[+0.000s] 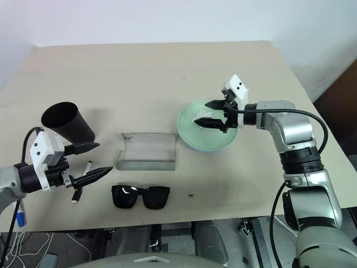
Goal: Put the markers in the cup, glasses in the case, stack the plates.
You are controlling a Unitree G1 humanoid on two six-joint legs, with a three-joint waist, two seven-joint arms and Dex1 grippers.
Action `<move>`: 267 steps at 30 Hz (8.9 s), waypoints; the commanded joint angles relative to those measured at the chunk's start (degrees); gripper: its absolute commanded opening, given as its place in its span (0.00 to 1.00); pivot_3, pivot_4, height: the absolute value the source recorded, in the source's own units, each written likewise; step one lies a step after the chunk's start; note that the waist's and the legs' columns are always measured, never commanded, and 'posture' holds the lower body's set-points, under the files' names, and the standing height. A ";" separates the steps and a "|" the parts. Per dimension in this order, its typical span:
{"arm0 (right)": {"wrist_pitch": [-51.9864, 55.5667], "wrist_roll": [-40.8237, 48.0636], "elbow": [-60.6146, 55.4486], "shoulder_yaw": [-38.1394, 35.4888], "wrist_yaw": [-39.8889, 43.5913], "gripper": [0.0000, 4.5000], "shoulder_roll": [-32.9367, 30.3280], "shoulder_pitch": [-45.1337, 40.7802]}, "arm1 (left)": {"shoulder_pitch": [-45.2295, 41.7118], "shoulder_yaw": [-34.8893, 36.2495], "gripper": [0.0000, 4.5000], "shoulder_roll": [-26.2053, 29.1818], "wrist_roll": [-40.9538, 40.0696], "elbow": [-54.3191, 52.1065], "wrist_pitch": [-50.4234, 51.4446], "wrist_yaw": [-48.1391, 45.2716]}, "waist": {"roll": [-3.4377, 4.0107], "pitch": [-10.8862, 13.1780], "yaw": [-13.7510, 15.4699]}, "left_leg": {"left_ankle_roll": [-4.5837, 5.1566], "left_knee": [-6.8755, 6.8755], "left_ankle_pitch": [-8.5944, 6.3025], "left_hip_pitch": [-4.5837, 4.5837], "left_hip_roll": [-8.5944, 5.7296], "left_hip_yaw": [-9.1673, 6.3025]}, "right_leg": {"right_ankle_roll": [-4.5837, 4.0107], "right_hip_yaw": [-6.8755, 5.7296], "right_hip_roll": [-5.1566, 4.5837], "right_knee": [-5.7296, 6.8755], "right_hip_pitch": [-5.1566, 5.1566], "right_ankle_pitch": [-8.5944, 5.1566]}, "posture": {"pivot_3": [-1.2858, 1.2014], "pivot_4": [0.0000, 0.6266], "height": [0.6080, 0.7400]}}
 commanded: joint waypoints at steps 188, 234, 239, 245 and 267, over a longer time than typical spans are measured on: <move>-5.89 -11.43 47.09 19.71 18.97 0.01 35.25 -34.40 | 21.26 15.19 1.00 -6.62 1.92 0.15 -10.21 1.23 | 0.08 -0.08 -0.02 | -0.66 -0.08 0.63 -0.94 1.56 1.49 | -2.10 -7.97 -2.70 -0.35 -1.94 2.05 | 0.52 0.24 0.96; -1.89 -15.42 46.04 2.69 14.88 0.64 36.10 -35.09 | 18.63 12.24 1.00 -6.14 3.24 3.25 -10.05 0.35 | 0.09 -0.09 -1.38 | -0.69 -0.08 0.63 -0.95 1.76 1.54 | -2.27 -7.96 -2.64 -0.31 -2.03 2.16 | 0.52 0.24 0.96; -6.31 -14.85 55.66 -3.98 -2.08 0.26 38.22 -37.96 | 18.38 12.28 1.00 -6.07 3.51 4.62 -10.37 0.18 | 0.09 -0.09 -1.44 | -0.69 -0.07 0.63 -0.95 1.75 1.56 | -2.30 -7.96 -2.66 -0.31 -2.04 2.17 | 0.52 0.24 0.96; -12.33 -17.89 60.42 -3.98 -8.99 0.01 40.50 -37.99 | 18.32 13.82 1.00 -5.80 3.11 6.09 -10.52 -0.34 | 0.09 -0.08 -1.49 | -0.68 -0.09 0.64 -0.96 1.76 1.59 | -2.28 -7.96 -2.63 -0.32 -2.04 2.18 | 0.52 0.24 0.96; 1.93 -20.69 26.77 13.22 11.33 0.01 37.89 -17.76 | 21.09 16.85 1.00 -6.92 3.24 5.43 -11.23 -0.12 | 0.07 -0.10 -1.39 | -0.68 -0.02 0.65 -0.89 1.77 1.56 | -2.28 -7.97 -2.57 -0.27 -1.96 2.18 | 0.52 0.24 0.96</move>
